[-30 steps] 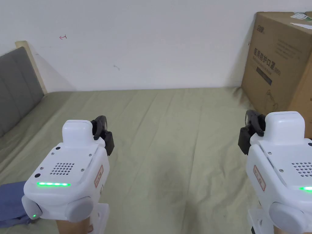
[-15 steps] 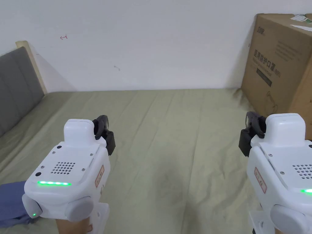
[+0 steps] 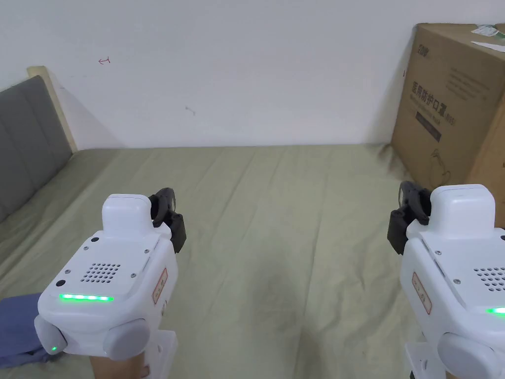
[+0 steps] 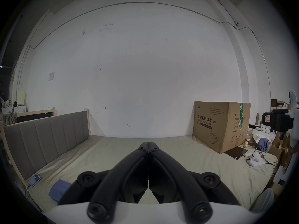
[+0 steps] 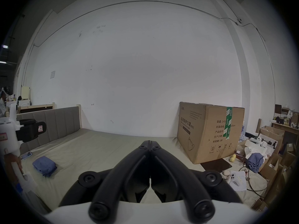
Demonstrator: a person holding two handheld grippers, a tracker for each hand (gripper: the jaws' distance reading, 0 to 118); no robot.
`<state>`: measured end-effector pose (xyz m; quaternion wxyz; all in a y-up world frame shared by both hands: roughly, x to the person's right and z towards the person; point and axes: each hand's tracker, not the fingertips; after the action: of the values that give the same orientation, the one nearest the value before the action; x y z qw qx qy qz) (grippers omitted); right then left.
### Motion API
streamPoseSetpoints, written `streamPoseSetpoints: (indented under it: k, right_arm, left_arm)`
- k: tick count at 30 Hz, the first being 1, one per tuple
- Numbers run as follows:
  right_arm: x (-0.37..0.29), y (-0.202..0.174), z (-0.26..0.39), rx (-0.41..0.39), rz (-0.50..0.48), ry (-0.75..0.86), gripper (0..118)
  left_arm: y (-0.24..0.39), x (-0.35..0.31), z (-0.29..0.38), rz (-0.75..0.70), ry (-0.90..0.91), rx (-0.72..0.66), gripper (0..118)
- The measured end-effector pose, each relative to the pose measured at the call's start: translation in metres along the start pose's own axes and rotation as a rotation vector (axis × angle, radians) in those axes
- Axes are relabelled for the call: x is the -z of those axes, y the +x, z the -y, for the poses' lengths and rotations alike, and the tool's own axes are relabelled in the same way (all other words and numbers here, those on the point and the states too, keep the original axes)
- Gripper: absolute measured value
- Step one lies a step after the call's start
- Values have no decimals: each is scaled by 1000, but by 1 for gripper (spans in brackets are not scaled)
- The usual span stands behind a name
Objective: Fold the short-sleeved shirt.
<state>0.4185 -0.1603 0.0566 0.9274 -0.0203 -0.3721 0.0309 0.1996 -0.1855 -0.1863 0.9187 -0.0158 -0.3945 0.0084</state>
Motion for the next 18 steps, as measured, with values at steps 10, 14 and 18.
streamPoseSetpoints:
  k: [10, 14, 18]
  right_arm:
    - [0, -1, 0, 0, -5, 0, 0]
    - [1, -1, 0, 0, -3, -1, 0]
    - [1, 0, 0, 2, -3, -2, 0]
  left_arm:
    - [-2, 1, 0, 0, -1, -4, 0]
    - [-2, 0, 0, 3, -5, 0, 0]
    - [-1, 0, 1, 2, -8, 4, 0]
